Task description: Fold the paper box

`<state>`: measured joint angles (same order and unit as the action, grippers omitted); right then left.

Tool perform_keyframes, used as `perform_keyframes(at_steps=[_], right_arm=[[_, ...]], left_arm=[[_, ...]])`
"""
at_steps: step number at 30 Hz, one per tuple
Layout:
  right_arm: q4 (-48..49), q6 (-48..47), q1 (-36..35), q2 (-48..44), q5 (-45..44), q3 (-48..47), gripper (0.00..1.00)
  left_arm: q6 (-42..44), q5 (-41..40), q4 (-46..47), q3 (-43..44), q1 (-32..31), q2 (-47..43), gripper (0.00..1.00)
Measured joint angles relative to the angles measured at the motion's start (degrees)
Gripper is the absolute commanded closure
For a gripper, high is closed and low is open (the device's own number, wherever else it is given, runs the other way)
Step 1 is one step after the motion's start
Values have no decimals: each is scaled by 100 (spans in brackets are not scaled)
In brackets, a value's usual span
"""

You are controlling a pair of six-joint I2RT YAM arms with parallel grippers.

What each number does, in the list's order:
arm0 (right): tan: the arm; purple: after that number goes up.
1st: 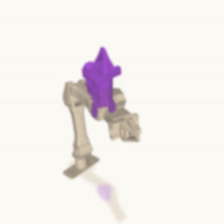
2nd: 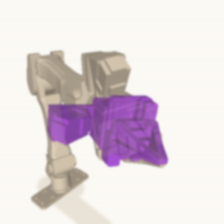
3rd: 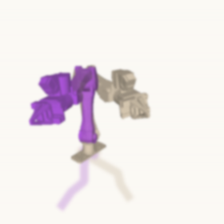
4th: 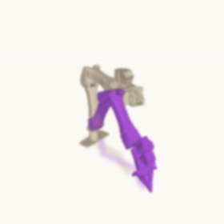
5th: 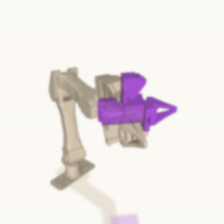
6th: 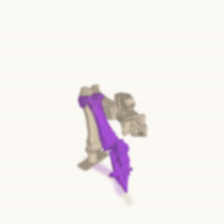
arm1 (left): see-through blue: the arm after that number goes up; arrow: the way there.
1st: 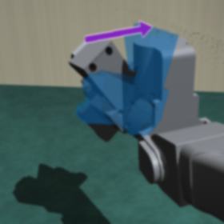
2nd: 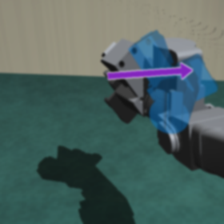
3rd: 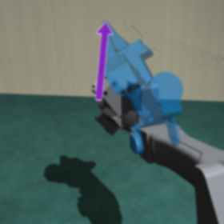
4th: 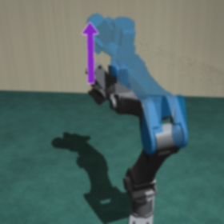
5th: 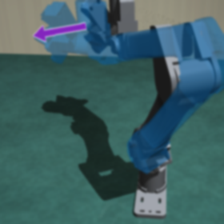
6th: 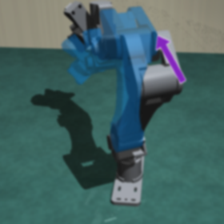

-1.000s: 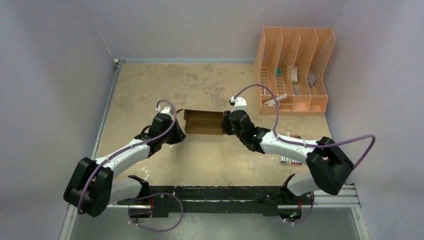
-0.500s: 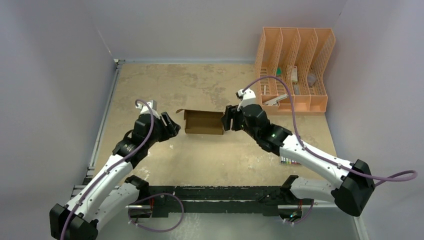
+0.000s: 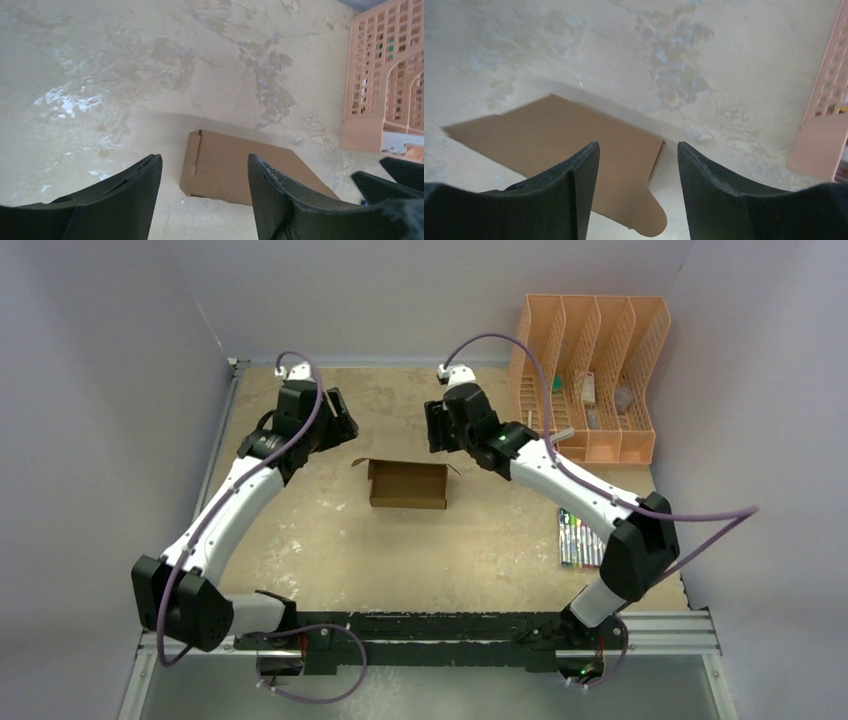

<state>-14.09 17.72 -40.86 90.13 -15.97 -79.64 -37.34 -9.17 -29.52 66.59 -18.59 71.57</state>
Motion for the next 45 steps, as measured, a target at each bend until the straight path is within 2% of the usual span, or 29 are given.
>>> perform_keyframes(at_steps=[5,13,23,27,32,37,41,45], right_arm=[[-295,85,0,332,55,151,40],[-243,400,0,149,356,1062,40],[315,680,0,129,601,1928,40],[442,684,0,142,678,2218,41],[444,623,0,-37,649,2238,39],[420,420,0,-448,632,2015,39],[772,273,0,-496,813,1683,42],[1058,214,-7,-289,1248,1368,48]], left_arm=[[243,546,-33,212,-33,728,47],[267,1193,26,-837,-256,811,53],[184,1458,367,-2120,-260,634,53],[90,1541,424,-2269,-260,625,50],[9,1460,363,-2232,-260,52,45],[-448,1172,415,-1908,-260,-638,42],[-1075,870,835,-1875,-260,-835,46],[-1731,778,1478,-2282,-260,-820,51]])
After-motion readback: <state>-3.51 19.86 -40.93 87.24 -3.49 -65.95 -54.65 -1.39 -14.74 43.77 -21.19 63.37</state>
